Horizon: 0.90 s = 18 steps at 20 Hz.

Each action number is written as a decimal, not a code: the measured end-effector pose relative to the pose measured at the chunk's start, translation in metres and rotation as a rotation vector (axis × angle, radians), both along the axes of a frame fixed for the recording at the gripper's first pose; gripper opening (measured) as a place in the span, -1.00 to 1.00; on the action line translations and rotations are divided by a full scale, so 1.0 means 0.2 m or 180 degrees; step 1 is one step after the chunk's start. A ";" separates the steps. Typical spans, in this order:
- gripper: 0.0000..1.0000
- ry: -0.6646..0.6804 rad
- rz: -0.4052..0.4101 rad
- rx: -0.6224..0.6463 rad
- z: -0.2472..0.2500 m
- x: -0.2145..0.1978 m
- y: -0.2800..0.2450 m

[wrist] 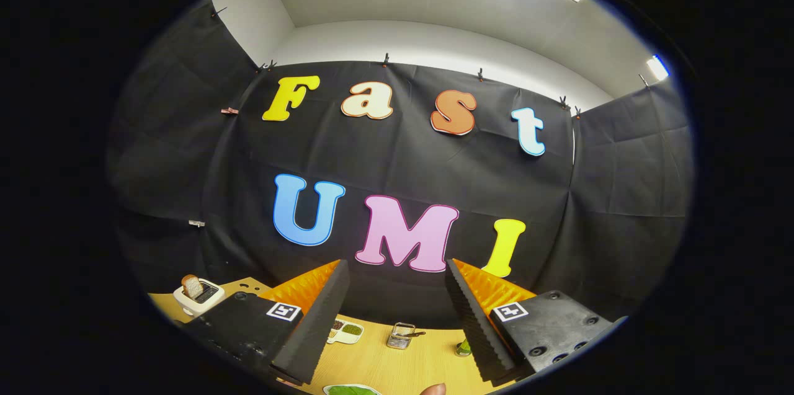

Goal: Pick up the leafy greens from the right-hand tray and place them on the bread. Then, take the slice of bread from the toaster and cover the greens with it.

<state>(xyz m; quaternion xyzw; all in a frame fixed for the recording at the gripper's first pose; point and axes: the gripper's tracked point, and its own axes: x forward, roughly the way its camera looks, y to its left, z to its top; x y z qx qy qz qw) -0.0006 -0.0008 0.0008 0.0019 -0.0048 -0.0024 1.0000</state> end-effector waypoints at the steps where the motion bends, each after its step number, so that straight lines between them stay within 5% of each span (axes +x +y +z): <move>1: 0.92 0.0004 0.0010 -0.0001 0.00 0.00 0.00; 10: 0.92 0.0260 0.0345 -0.0053 -0.19 0.00 0.08; 18: 0.88 0.1359 0.1185 -0.0124 -1.04 -0.22 0.25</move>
